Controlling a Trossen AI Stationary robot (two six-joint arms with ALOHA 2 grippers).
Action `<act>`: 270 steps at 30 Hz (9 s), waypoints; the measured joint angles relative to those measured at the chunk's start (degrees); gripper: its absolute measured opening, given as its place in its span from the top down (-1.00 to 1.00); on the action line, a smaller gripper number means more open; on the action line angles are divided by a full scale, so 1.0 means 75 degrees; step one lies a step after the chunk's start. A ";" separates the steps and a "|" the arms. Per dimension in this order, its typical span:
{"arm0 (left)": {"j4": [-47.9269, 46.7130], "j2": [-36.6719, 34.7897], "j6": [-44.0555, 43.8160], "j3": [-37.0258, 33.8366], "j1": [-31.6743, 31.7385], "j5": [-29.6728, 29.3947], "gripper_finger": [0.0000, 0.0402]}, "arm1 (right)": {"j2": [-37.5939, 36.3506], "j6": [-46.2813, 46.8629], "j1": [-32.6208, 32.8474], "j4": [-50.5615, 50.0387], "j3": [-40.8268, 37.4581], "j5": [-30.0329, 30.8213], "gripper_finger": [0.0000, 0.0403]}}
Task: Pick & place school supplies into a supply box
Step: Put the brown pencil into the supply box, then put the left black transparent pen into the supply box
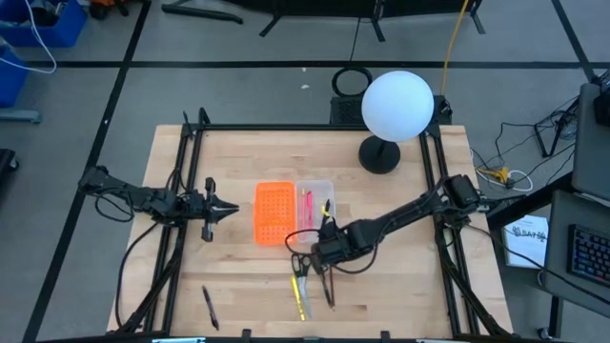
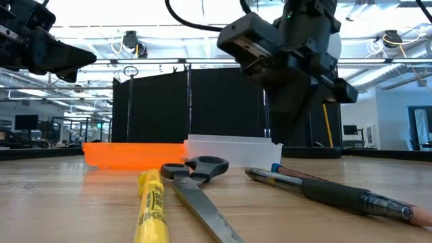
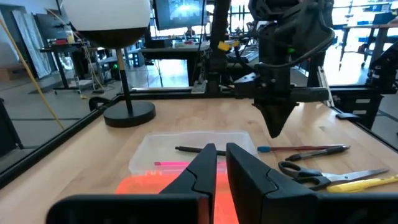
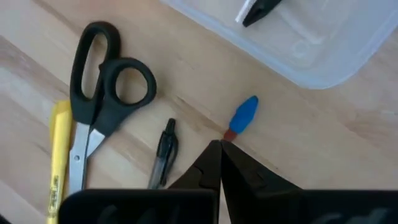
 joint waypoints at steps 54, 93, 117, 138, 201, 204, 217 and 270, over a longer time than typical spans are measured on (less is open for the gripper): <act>0.0023 0.0003 0.0146 0.0000 0.0000 -0.0067 0.77 | 0.0462 0.1057 -0.0117 0.1921 -0.1432 0.0038 0.19; -0.0066 0.0002 0.0117 0.0003 0.0000 -0.0072 0.77 | 0.0196 -0.2209 0.0313 -0.0177 -0.1461 0.1723 0.18; -0.0052 0.0002 0.0154 0.0003 0.0000 -0.0071 0.77 | 0.0115 -0.4019 -0.0054 0.0613 -0.1446 0.1982 0.18; -0.0059 0.0000 0.0152 0.0003 0.0000 -0.0070 0.77 | 0.0619 -0.4118 -0.0424 0.0561 -0.1443 0.0570 0.92; -0.0012 0.0001 0.0063 -0.0009 -0.0001 -0.0058 0.77 | -0.0269 -0.2387 -0.3693 0.4924 -0.1455 0.0647 0.96; 0.0001 0.0000 -0.0003 -0.0012 -0.0003 -0.0055 0.77 | -0.0280 -0.2395 -0.3711 0.4767 -0.1456 0.0653 0.96; 0.0009 0.0000 -0.0184 -0.0012 -0.0003 -0.0047 0.77 | -0.0284 -0.2743 -0.3720 0.4261 -0.1450 0.0661 0.74; -0.0053 0.1766 -0.3582 0.0000 -0.0001 -0.1269 0.77 | -0.4871 -0.9786 -0.0511 1.0463 -0.7910 0.2317 0.99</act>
